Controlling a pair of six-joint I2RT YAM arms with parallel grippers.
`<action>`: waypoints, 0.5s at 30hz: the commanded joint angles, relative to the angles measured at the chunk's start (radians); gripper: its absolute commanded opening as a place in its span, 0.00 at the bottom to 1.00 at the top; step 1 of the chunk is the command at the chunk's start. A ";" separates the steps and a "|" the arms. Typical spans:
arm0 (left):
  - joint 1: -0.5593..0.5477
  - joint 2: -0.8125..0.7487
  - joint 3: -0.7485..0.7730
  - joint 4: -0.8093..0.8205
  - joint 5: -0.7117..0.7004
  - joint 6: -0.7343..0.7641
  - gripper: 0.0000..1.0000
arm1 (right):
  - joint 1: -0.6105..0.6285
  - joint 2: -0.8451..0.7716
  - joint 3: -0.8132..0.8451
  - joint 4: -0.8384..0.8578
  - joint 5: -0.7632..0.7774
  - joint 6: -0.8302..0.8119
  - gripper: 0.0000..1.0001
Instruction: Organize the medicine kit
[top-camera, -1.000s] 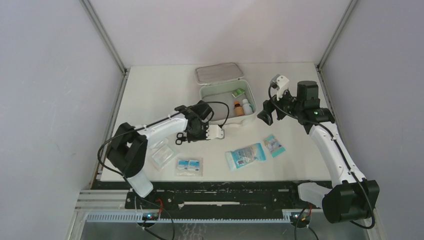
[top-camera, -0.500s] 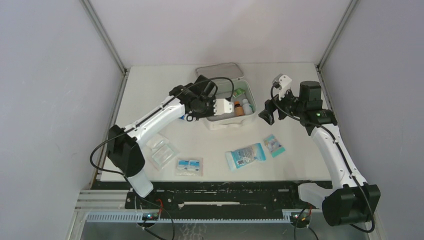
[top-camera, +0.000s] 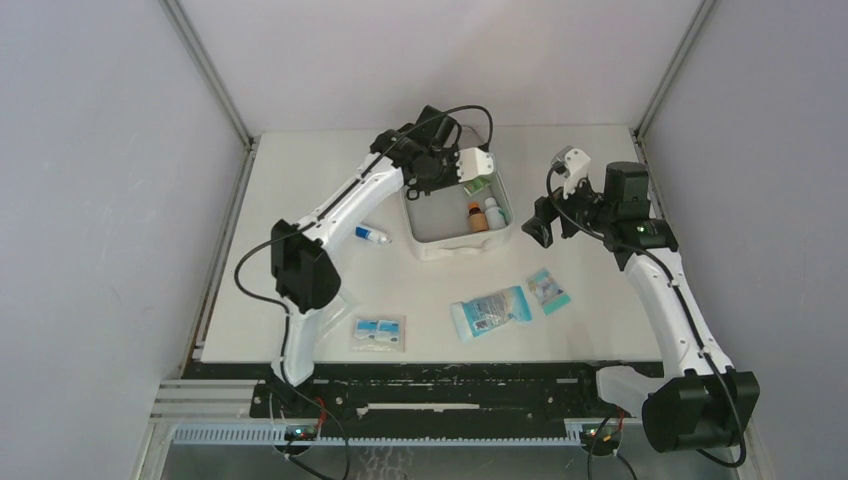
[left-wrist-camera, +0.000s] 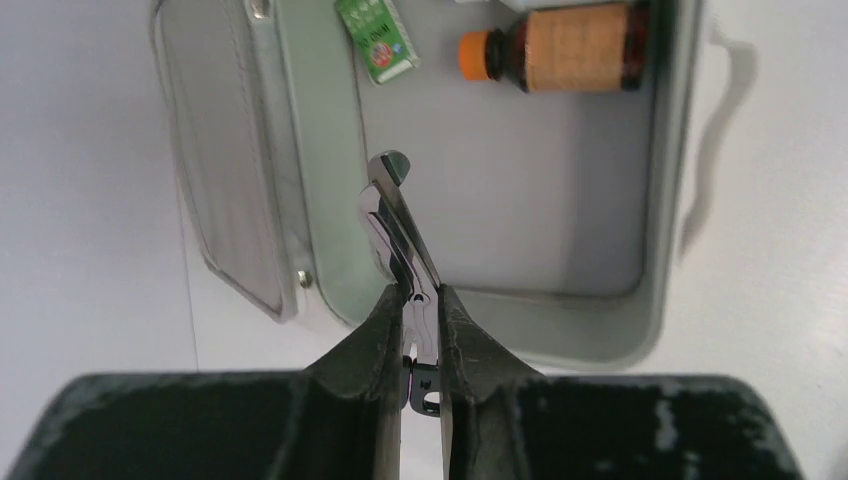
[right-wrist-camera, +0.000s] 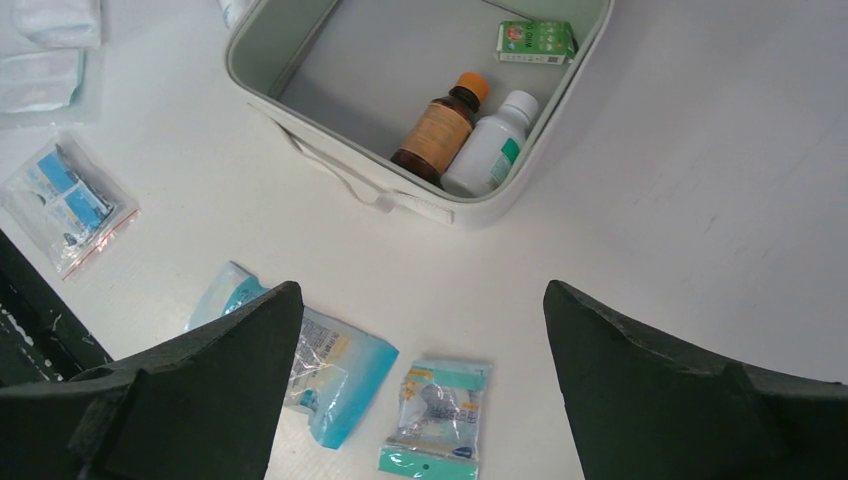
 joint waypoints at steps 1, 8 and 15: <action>0.025 0.097 0.155 0.030 0.038 -0.023 0.00 | -0.030 -0.011 0.037 0.029 0.002 0.014 0.90; 0.034 0.217 0.182 0.098 0.013 0.038 0.00 | -0.048 0.010 0.037 0.028 0.016 0.007 0.90; 0.039 0.299 0.195 0.149 -0.015 0.085 0.00 | -0.051 0.032 0.038 0.025 0.017 0.004 0.90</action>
